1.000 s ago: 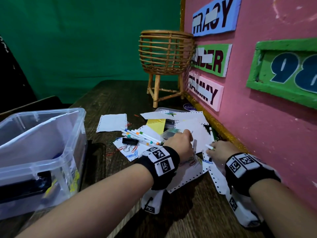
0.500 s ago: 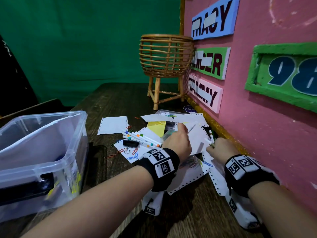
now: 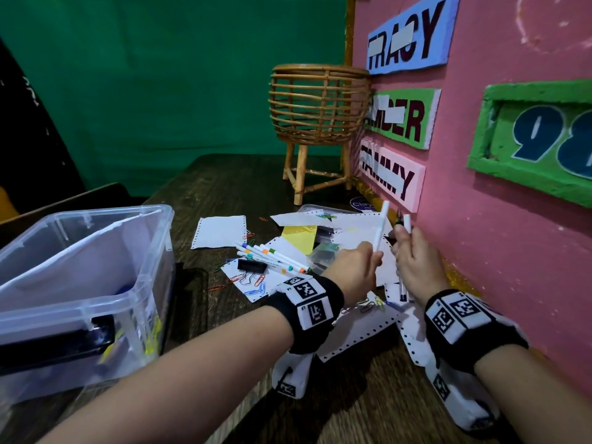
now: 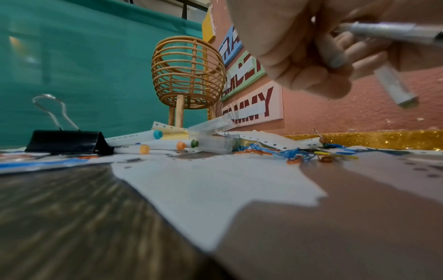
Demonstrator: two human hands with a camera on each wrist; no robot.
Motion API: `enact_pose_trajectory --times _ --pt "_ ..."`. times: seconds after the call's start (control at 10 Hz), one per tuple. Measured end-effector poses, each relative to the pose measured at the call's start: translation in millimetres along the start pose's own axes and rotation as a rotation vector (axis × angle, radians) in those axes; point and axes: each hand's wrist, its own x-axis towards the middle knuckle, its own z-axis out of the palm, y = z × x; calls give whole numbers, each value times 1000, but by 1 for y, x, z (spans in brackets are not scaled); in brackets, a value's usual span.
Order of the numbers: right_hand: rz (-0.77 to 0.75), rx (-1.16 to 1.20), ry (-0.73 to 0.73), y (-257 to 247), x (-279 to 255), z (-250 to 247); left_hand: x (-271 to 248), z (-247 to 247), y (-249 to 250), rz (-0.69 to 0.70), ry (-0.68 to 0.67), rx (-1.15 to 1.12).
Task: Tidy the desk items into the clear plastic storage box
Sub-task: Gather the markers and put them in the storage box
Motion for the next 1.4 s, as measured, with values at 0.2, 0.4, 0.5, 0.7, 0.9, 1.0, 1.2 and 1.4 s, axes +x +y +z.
enact_pose_trajectory --times 0.2,0.4,0.5,0.7,0.9,1.0,1.2,1.4 --pt "-6 -40 -49 -5 -7 1 -3 1 -2 43 -182 124" --pt "24 -233 -83 -5 -4 -2 4 -14 -16 -34 -95 742" --pt "42 -209 -82 -3 -4 -1 18 -29 -43 -292 -102 748" --pt "39 -138 -92 3 -1 4 37 -28 -101 -617 -214 687" --pt "-11 -172 -106 0 -3 0 31 -33 -83 -704 -245 596" --pt "-15 -186 -123 -8 -8 -3 30 -36 -82 -680 -209 601" --pt "-40 -257 -193 -11 -15 -5 5 -44 -77 -721 -183 628" --pt "-73 -207 -231 -18 -24 -2 -12 -47 -64 -657 -262 514"
